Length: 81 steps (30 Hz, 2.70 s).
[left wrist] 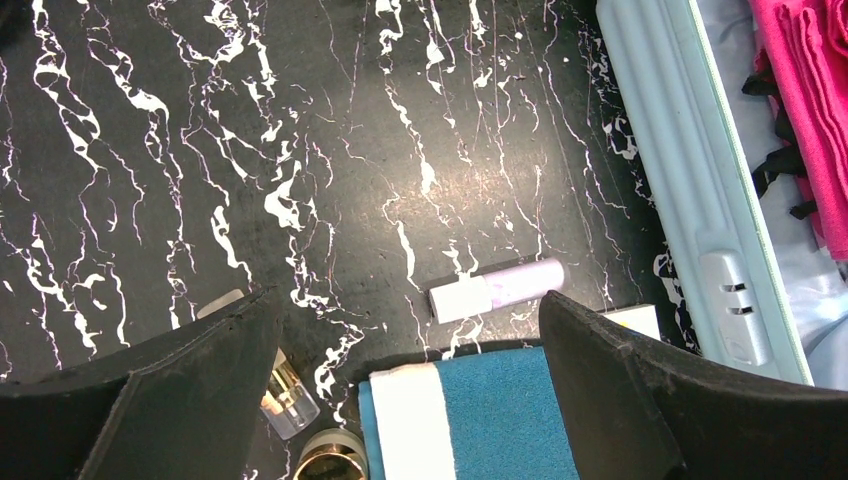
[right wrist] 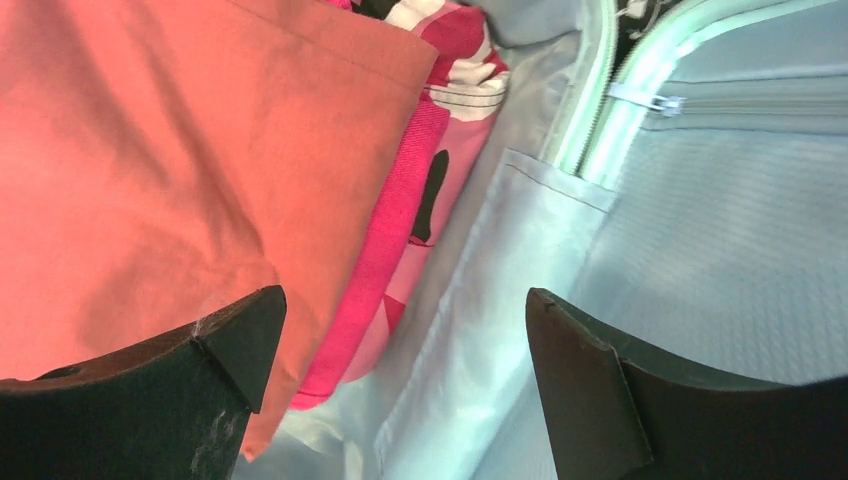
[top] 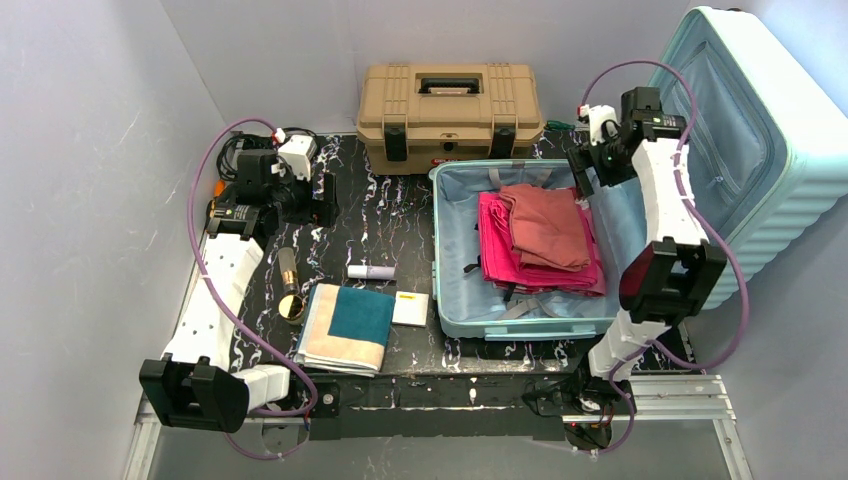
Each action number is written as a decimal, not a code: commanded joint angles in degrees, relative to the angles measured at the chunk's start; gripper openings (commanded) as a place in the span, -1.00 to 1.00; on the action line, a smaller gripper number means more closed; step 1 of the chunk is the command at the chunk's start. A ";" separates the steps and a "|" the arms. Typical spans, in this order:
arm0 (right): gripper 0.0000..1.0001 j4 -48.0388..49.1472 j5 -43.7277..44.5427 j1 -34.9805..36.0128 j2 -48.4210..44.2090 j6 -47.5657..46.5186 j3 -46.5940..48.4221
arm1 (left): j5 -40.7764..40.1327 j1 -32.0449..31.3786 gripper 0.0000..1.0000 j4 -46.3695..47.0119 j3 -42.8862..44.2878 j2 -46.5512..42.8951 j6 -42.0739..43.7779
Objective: Pack the luggage
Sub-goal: Pick up the clothes at the center of the board.
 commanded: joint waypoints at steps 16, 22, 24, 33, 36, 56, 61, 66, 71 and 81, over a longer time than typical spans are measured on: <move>0.96 4.32 -11.03 15.21 -33.79 -28.69 -26.97 | -0.88 0.29 0.97 -3.06 0.68 -2.47 1.97; 0.96 7.69 -10.86 19.91 -40.30 -29.41 -34.51 | -2.75 0.33 0.97 -3.17 -0.61 -3.20 3.22; 0.97 6.51 -9.38 20.95 -39.62 -29.54 -35.20 | -2.94 0.34 0.97 -3.28 -0.78 -3.37 3.36; 0.96 12.47 -2.33 25.20 -41.14 -28.86 -44.65 | -3.31 0.31 0.97 -3.22 -1.87 -3.59 3.62; 0.94 16.03 -0.29 25.52 -41.77 -28.84 -46.91 | -3.46 0.29 0.97 -3.03 -2.28 -3.60 3.61; 0.15 23.39 -0.61 26.91 -40.92 -28.85 -51.93 | -4.54 0.28 0.97 -2.26 -3.96 -3.64 4.31; -0.33 22.92 -1.24 27.10 -40.82 -28.86 -51.13 | -4.37 0.27 0.97 -1.66 -4.56 -3.54 4.16; -0.78 22.51 -0.99 27.10 -40.33 -28.91 -49.10 | -4.27 0.32 0.97 -1.63 -4.55 -3.43 3.99; -0.97 22.65 -0.22 27.10 -39.41 -28.92 -46.39 | -4.30 0.32 0.97 -1.55 -4.59 -3.47 3.92; -0.97 23.29 2.53 27.10 -38.36 -28.12 -41.90 | -4.51 0.34 0.97 -1.55 -4.84 -3.80 4.21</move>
